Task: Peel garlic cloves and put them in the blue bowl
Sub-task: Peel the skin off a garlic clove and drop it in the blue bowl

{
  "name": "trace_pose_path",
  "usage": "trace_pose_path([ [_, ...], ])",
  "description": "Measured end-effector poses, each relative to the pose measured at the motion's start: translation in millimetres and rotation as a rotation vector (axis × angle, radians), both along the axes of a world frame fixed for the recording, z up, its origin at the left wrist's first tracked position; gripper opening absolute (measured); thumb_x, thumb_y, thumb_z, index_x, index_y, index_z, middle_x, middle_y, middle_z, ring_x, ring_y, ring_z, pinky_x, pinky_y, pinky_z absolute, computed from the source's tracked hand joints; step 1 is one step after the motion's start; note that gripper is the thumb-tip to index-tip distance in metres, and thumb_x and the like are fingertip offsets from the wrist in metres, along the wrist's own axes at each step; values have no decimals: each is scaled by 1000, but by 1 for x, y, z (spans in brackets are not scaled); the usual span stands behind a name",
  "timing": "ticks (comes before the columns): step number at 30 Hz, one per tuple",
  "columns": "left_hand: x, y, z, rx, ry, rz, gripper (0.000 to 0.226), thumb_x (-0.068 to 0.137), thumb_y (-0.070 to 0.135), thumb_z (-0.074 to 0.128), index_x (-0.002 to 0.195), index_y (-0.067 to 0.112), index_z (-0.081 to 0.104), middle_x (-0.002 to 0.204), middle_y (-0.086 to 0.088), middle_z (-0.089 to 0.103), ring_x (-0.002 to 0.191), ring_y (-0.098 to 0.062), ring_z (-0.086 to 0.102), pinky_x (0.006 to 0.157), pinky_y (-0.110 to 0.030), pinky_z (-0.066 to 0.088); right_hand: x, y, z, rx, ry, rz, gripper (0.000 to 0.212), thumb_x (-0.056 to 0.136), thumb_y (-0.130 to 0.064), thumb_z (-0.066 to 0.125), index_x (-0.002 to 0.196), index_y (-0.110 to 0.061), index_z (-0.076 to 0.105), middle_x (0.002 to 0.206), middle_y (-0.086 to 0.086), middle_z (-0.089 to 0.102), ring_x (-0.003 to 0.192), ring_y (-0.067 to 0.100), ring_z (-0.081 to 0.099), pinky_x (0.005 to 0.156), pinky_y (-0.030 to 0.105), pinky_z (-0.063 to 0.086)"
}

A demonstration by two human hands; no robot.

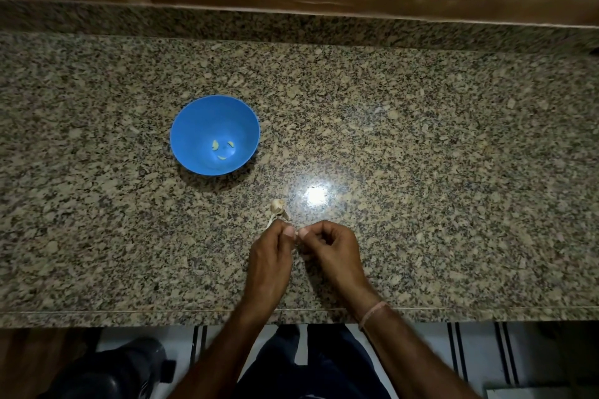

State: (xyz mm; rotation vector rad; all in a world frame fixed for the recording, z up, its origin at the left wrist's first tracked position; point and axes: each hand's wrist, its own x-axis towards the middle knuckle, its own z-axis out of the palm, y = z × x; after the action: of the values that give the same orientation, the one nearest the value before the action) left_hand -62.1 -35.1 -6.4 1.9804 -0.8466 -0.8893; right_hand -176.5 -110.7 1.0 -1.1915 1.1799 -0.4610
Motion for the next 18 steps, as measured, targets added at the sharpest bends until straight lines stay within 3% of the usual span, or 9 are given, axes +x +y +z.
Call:
trace_pose_path([
  [5,4,0,0,34,22,-51,29,110,30,43,84,19,50,68,4,48,60,-7,39,56,-30,33,1,-2,-2,-159,30,116,5,94,-18,76,91,-17,79,86,-1,78,83,20,76,77,53,63],
  [10,8,-3,3,103,453,59,33,111,28,44,102,1,59,71,0,48,61,-11,42,51,-25,35,-2,0,-1,-220,-1,107,6,94,-11,76,97,-14,80,90,-4,80,89,15,76,85,46,63],
  [18,8,0,4,65,228,-4,26,110,27,44,91,14,58,73,4,55,64,-11,47,59,-35,39,1,4,0,87,-151,-31,8,96,-8,72,102,-4,76,99,17,77,100,37,73,95,54,59],
])
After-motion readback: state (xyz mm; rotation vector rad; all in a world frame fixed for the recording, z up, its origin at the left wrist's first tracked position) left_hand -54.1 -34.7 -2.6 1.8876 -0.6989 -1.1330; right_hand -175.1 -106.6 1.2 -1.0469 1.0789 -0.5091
